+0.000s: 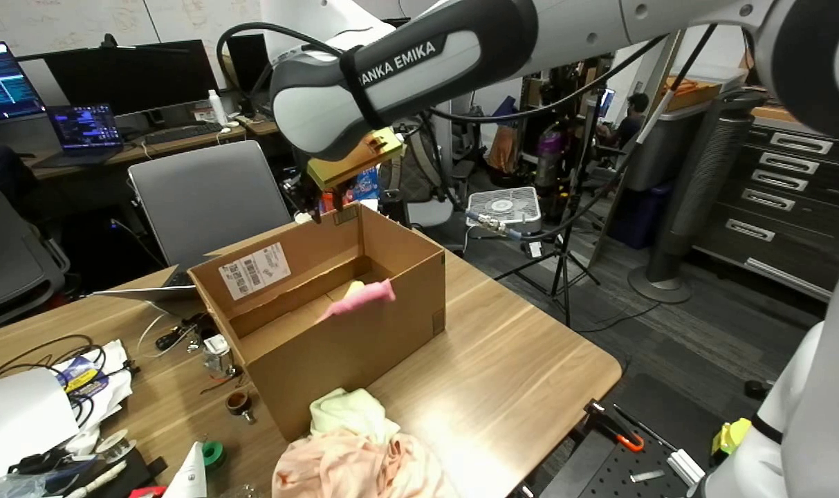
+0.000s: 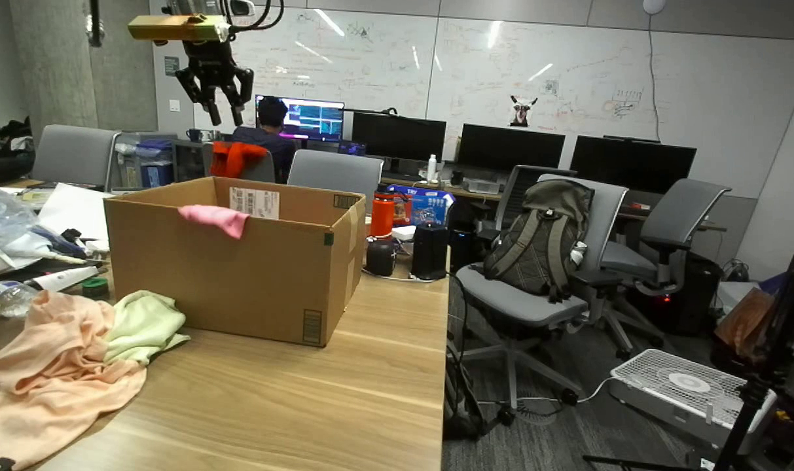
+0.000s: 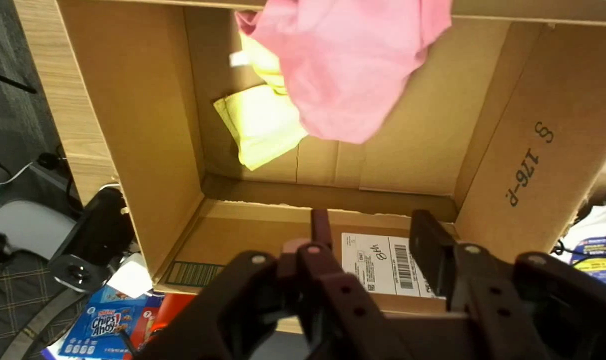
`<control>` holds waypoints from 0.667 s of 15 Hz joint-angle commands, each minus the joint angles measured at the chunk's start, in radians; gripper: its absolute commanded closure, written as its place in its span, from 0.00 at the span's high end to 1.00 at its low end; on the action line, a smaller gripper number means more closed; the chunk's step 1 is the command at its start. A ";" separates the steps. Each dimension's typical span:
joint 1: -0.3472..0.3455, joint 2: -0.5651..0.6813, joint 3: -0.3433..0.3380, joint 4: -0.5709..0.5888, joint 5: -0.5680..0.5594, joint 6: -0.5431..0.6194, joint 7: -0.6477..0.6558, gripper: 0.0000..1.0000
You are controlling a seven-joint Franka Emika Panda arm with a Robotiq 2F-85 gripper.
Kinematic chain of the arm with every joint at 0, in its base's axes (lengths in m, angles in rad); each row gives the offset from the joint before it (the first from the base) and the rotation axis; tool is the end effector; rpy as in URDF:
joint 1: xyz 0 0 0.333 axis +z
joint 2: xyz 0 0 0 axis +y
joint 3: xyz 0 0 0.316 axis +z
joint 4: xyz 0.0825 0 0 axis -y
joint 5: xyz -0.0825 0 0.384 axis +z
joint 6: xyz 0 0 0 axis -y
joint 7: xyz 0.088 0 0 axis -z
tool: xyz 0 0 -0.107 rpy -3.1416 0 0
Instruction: Put the yellow towel, the pink and peach shirt in the box and the green towel respectively
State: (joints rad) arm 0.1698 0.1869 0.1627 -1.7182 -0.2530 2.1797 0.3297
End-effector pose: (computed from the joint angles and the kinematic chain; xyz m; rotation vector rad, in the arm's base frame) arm 0.6133 0.1946 0.5033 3.0010 0.1681 0.4940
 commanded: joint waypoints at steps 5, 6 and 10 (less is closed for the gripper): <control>0.014 0.040 -0.027 0.051 0.014 -0.092 -0.094 1.00; 0.012 0.030 -0.026 0.032 0.023 -0.097 -0.107 1.00; 0.007 -0.013 -0.016 -0.042 0.075 -0.154 -0.134 1.00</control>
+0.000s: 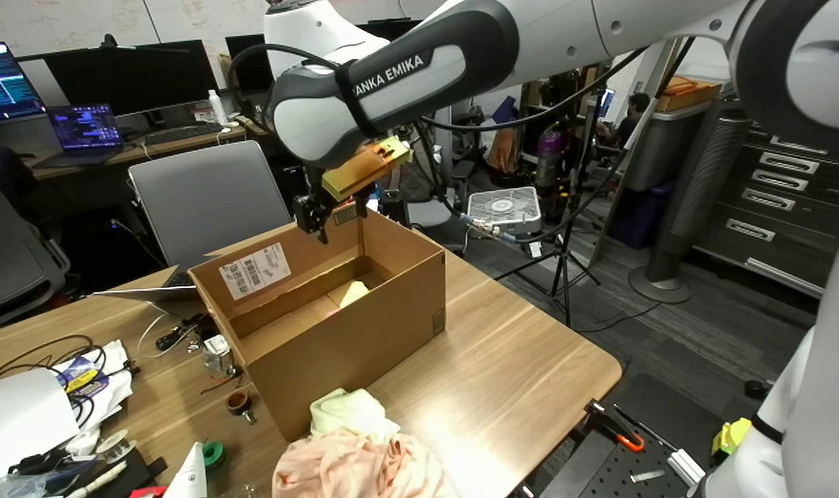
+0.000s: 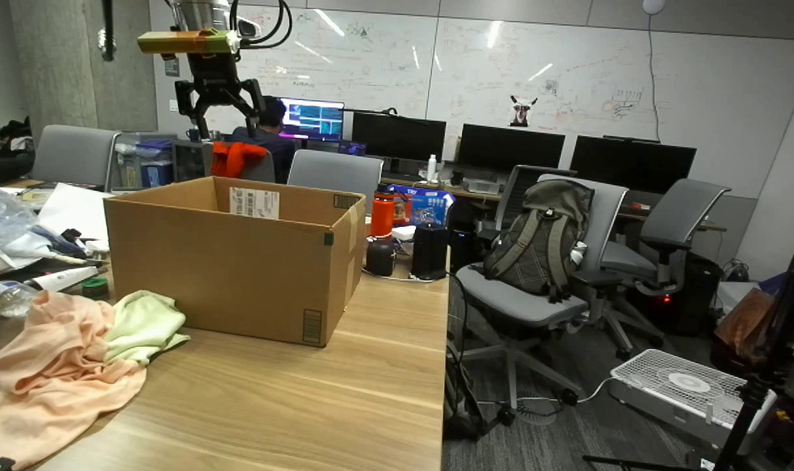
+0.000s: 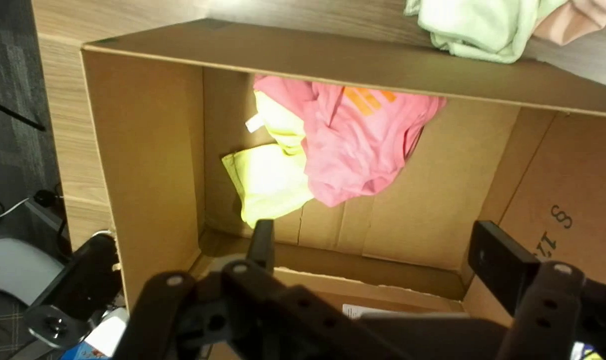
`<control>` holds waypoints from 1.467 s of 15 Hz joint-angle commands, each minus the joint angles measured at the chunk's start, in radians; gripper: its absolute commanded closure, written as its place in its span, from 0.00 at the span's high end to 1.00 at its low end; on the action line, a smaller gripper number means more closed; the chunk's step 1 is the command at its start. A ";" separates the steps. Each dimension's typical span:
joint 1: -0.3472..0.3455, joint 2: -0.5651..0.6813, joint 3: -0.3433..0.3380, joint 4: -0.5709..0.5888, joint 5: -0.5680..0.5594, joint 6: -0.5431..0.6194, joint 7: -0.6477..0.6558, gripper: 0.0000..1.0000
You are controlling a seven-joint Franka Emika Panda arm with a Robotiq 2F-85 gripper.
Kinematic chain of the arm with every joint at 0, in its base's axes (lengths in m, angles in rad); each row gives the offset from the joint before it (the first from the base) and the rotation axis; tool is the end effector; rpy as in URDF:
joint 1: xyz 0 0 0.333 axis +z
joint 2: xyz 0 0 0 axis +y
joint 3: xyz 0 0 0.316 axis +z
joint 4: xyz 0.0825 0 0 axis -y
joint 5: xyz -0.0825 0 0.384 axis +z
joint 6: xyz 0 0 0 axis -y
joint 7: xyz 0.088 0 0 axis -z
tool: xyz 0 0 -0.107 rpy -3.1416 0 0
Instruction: Put the yellow towel, the pink and peach shirt in the box and the green towel respectively
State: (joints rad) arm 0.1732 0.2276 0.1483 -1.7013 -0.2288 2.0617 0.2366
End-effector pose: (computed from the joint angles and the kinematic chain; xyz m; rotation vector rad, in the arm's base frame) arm 0.6149 0.1847 0.4729 2.9869 0.2594 0.2692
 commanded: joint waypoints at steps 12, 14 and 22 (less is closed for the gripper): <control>0.018 -0.162 0.036 -0.288 0.204 -0.117 -0.093 1.00; 0.021 -0.165 0.044 -0.326 0.234 -0.109 -0.109 1.00; 0.045 -0.128 0.076 -0.423 0.326 -0.088 -0.196 1.00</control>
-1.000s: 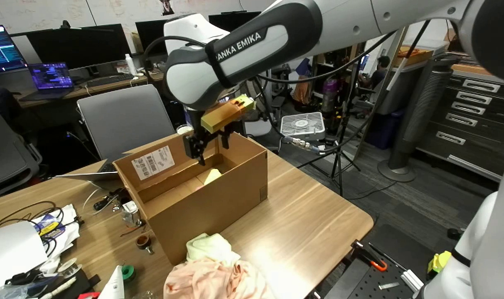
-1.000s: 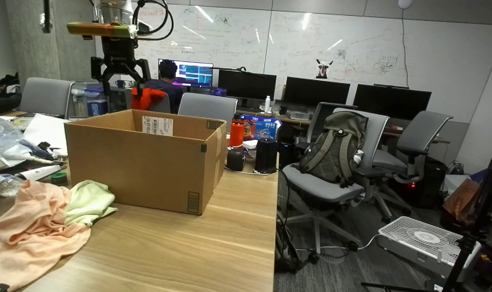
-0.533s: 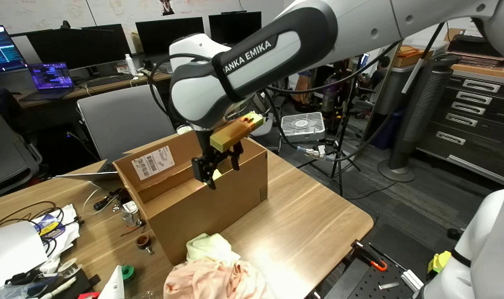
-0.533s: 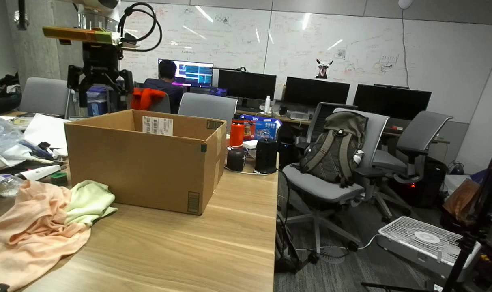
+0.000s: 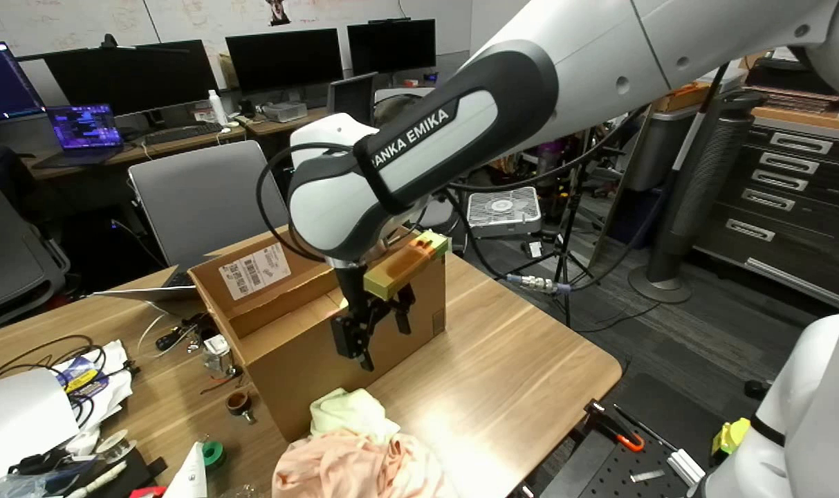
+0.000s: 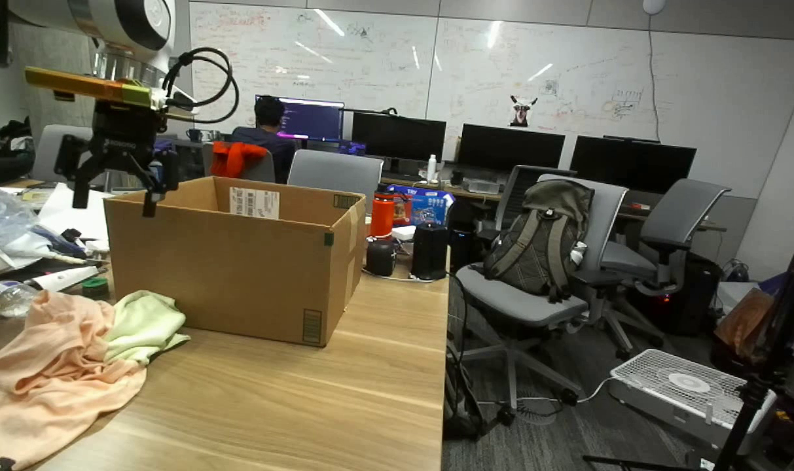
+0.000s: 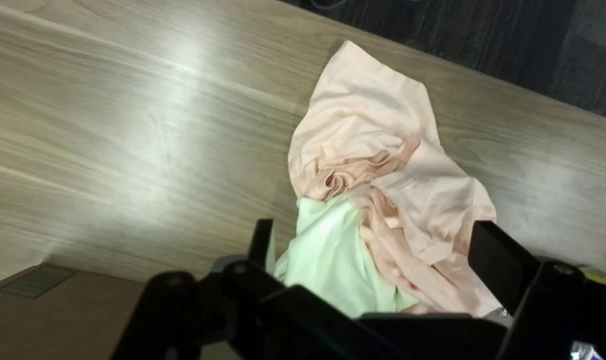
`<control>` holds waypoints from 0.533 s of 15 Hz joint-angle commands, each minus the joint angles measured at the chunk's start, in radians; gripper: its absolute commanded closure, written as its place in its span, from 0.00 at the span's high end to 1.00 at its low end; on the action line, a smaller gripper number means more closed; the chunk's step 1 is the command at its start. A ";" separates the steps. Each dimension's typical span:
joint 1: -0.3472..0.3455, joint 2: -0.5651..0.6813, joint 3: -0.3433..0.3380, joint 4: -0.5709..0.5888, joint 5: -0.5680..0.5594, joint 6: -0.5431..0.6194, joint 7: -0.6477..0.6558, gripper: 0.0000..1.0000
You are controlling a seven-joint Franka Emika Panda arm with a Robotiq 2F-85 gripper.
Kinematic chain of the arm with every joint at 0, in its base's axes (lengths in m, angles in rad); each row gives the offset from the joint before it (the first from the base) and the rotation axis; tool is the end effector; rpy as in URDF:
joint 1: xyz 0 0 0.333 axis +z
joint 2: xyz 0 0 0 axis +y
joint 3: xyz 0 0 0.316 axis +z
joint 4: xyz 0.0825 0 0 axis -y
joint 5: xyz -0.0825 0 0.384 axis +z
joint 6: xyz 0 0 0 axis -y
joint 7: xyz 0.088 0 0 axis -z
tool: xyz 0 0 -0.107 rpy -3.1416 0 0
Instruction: Put the yellow towel, the pink and peach shirt in the box and the green towel respectively
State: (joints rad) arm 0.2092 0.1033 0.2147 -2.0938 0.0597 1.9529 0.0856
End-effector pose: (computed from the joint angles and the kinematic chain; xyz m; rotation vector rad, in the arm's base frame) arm 0.4853 0.2221 0.3569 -3.0682 -0.4808 0.3950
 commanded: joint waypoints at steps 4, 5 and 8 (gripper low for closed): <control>0.021 0.026 0.022 -0.039 0.037 0.027 -0.082 1.00; 0.024 0.037 0.026 -0.040 0.031 0.037 -0.087 1.00; 0.030 0.065 0.036 -0.043 0.038 0.075 -0.118 1.00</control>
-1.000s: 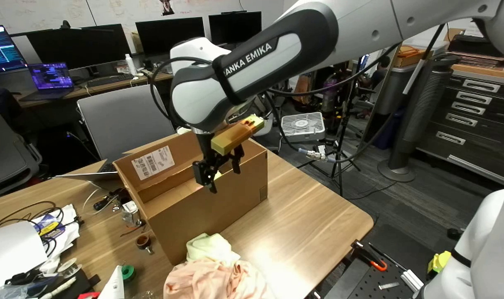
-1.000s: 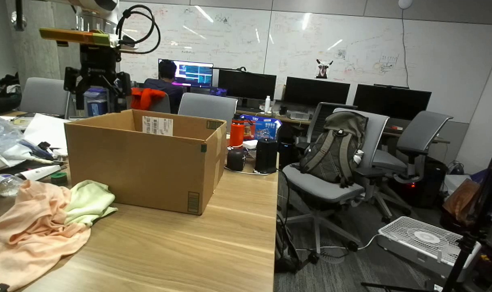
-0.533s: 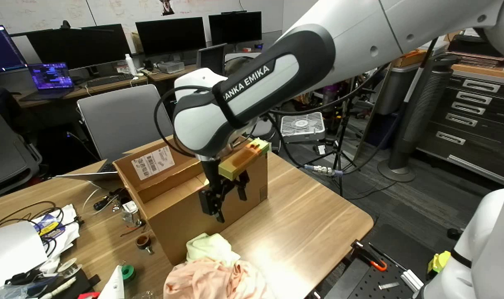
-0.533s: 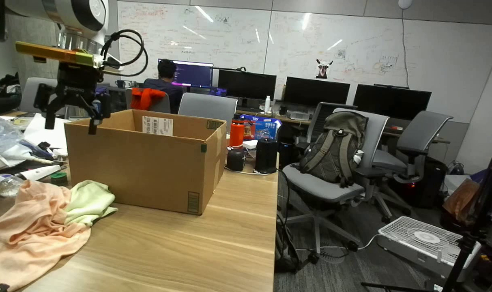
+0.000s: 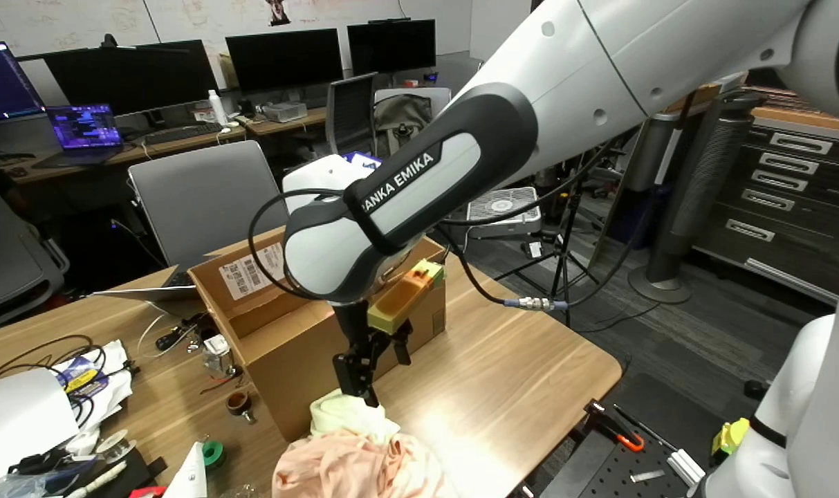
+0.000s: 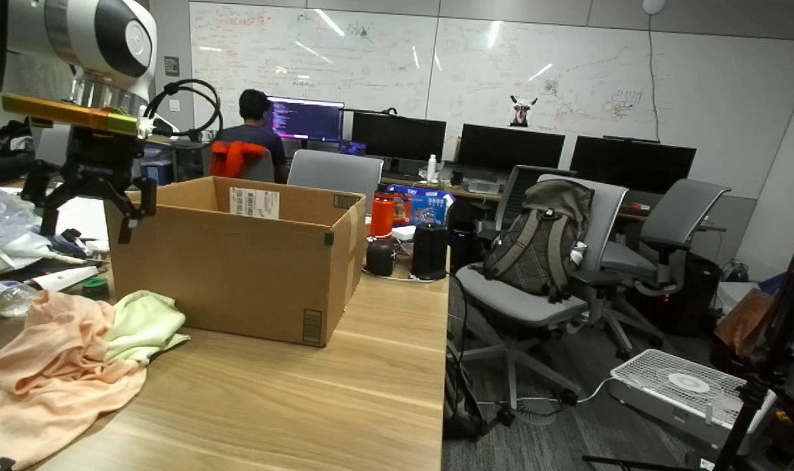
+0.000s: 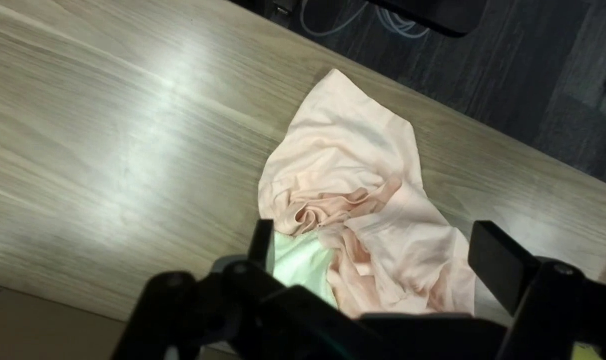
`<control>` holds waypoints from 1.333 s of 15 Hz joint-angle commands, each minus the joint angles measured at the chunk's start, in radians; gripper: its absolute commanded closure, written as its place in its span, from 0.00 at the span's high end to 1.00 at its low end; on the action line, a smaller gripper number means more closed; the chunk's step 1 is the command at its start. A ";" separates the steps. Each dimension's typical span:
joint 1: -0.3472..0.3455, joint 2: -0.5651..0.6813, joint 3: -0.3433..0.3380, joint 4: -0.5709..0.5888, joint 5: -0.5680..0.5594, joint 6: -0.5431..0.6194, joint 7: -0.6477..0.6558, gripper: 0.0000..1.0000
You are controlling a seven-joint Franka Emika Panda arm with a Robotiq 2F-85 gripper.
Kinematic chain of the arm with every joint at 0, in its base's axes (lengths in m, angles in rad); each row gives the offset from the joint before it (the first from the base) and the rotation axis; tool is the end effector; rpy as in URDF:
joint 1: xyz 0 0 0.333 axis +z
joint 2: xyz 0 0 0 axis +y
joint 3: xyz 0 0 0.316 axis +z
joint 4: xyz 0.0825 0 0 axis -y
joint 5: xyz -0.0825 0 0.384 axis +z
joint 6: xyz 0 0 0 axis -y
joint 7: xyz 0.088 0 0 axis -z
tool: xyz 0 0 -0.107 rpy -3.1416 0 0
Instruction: Put the yellow towel, the pink and peach shirt in the box and the green towel respectively
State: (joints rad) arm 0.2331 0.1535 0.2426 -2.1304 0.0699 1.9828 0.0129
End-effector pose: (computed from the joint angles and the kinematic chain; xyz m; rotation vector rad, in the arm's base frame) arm 0.4667 0.2443 0.3182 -3.0120 -0.6545 0.4841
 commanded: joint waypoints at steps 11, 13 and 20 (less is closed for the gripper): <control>0.035 0.078 0.060 -0.046 0.060 0.137 -0.109 1.00; 0.039 0.083 0.067 -0.049 0.061 0.160 -0.115 1.00; 0.061 0.133 0.098 -0.057 0.068 0.252 -0.136 1.00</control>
State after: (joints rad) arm 0.2839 0.2634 0.3293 -2.1839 0.1107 2.1940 -0.0869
